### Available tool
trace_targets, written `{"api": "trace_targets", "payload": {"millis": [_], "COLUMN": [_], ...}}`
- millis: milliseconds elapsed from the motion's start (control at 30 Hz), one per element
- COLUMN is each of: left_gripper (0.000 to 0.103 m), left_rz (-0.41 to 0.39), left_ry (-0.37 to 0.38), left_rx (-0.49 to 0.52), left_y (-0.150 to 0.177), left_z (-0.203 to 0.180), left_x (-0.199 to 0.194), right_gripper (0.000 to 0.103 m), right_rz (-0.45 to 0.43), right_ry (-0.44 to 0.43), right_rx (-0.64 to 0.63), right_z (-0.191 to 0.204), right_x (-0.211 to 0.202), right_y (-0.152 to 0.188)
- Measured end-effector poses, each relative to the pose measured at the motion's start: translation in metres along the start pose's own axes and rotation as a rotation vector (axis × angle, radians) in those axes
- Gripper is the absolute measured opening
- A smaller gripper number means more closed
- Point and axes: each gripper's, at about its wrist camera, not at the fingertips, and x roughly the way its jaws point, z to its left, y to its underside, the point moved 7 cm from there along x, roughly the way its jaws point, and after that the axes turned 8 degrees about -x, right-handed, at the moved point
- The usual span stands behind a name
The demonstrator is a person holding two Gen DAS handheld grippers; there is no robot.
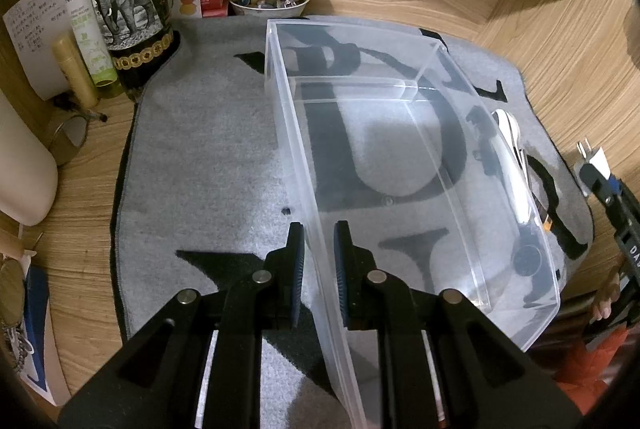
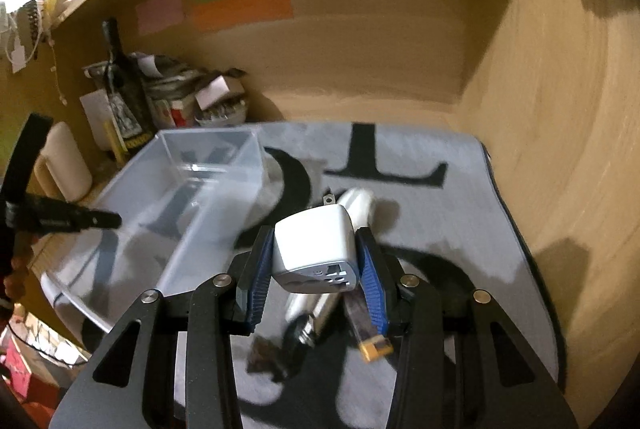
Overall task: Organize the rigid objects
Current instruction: 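Carry the white plug adapter into the box with the right gripper and release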
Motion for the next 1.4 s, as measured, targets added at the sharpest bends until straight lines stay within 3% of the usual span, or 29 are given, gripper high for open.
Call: {"api": "trace_targets", "payload": {"millis": [300,600,967,1400], "left_gripper": [0.015,0.014,0.014,0.014], "left_rz": [-0.014,-0.045,-0.063,-0.09], "left_ry": [0.02,0.011,0.0,-0.012], "left_rx": [-0.015,-0.005,0.012,0.049], "left_y": [-0.001,-0.002,-0.002,-0.001], "left_z": [0.001,0.001,0.0,-0.002], "left_x": [0.001,0.001,0.001,0.001], "right_gripper": [0.038,0.038,0.038,0.038], "right_rz": [-0.05,-0.019,0.112,0.27], "right_ry": [-0.071,-0.176,-0.28,-0.297], "right_rx": [-0.033,-0.092,-0.208,-0.357], "right_z": [0.027,0.061,0.106,0.134], "right_x": [0.012,0.041,0.082,0.116], "right_y": [-0.032,-0.047,-0.043,-0.032]}}
